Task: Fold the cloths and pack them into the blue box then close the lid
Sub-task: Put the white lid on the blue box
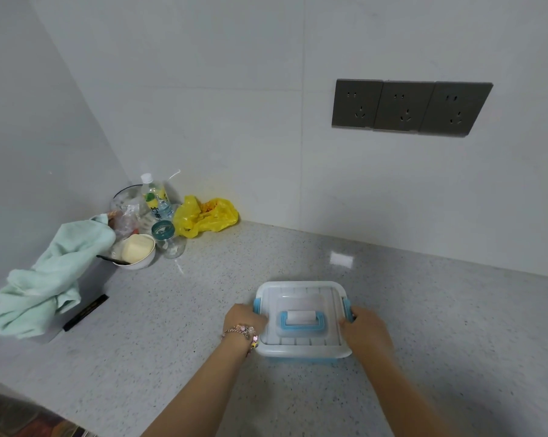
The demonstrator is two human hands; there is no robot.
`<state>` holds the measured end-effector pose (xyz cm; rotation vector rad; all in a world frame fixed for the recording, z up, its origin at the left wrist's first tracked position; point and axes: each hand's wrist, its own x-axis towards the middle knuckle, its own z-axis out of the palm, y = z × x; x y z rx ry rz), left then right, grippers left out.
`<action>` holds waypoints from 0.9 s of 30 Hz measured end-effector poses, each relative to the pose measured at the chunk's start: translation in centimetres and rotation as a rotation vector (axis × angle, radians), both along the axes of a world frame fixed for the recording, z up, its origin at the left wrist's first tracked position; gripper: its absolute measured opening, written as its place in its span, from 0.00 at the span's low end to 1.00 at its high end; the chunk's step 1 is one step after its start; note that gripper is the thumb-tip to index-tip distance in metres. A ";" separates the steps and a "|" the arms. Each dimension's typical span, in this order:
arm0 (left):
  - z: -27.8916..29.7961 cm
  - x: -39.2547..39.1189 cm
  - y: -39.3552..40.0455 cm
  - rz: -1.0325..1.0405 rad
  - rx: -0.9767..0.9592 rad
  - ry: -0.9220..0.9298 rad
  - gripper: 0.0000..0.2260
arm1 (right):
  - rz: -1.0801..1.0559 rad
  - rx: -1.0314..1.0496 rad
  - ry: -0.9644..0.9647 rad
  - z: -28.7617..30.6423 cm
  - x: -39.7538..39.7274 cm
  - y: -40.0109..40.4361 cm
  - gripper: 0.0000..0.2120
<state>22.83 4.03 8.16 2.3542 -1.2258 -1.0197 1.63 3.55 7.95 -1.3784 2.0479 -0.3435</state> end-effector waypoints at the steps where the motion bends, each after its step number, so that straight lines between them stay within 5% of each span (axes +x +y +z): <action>1: 0.2 -0.2 -0.1 0.009 0.000 0.004 0.10 | -0.004 -0.002 -0.065 -0.1 -0.1 0.0 0.13; 15: 2.4 -13.0 -12.2 -0.158 -0.033 0.267 0.13 | -0.300 -0.093 -0.390 1.2 -12.7 -7.6 0.16; 18: 2.5 -14.9 -14.1 -0.120 -0.039 0.355 0.07 | -0.322 -0.084 -0.477 0.9 -14.5 -9.4 0.19; 27: 2.5 -16.8 -16.8 -0.160 0.020 0.455 0.19 | -0.316 -0.012 -0.475 0.0 -16.1 -13.1 0.28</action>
